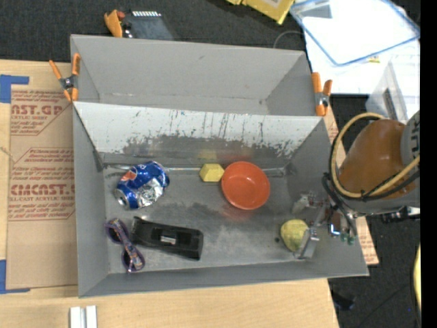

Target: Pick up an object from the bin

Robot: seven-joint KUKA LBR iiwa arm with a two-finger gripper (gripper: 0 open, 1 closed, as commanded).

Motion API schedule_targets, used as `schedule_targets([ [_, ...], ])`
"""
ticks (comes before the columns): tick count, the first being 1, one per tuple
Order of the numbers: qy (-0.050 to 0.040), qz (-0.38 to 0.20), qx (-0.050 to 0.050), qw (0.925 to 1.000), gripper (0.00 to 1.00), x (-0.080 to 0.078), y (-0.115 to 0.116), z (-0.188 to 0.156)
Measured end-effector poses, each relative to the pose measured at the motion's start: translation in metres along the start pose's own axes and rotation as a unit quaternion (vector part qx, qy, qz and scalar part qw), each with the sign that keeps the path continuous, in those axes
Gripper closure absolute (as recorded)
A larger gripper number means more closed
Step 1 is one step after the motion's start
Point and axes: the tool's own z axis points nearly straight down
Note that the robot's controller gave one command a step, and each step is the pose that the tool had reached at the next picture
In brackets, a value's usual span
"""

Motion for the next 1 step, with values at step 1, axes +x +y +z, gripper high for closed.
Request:
schedule_targets([
  [1, -0.0025, 0.055, 0.000, 0.9985, 0.00, 0.0031, -0.0020, 0.0329],
])
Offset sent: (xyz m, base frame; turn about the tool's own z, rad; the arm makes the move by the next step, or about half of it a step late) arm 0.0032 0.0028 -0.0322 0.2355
